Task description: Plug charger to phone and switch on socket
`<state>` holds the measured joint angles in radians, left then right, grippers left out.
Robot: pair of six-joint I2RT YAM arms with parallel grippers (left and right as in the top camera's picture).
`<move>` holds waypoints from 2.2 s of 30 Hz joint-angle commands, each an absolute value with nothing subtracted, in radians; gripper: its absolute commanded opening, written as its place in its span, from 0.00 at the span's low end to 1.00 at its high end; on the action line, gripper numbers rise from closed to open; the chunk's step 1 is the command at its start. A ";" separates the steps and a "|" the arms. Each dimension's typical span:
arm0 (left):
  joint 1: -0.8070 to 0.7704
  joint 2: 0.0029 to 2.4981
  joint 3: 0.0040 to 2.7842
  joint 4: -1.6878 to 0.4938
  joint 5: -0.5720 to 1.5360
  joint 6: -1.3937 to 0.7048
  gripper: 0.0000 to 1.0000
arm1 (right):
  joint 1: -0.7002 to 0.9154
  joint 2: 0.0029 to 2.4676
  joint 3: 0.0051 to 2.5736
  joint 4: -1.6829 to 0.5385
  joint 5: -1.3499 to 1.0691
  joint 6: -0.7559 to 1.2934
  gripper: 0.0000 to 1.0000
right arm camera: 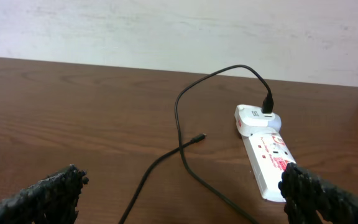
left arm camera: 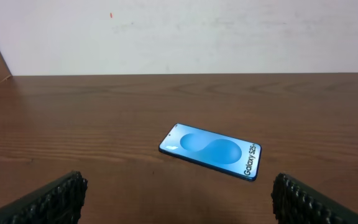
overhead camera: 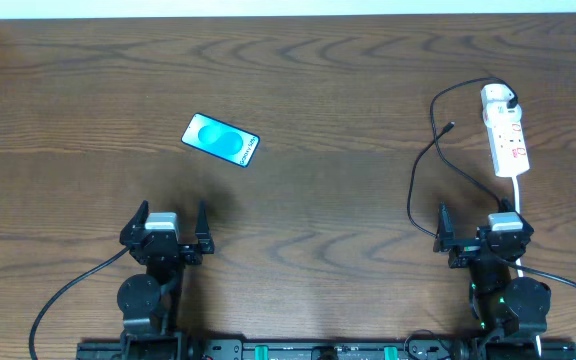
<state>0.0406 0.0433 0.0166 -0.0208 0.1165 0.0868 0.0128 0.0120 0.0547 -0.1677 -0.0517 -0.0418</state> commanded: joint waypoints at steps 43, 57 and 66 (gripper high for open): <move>0.046 0.044 0.005 0.999 0.115 0.101 0.95 | 0.020 0.007 0.048 -0.168 -0.044 -0.058 0.99; 0.046 0.197 0.177 1.031 0.065 0.100 0.95 | 0.020 0.007 0.048 -0.168 -0.044 -0.058 0.99; 0.044 0.520 0.416 1.024 0.195 0.036 0.95 | 0.020 0.007 0.048 -0.168 -0.044 -0.058 0.99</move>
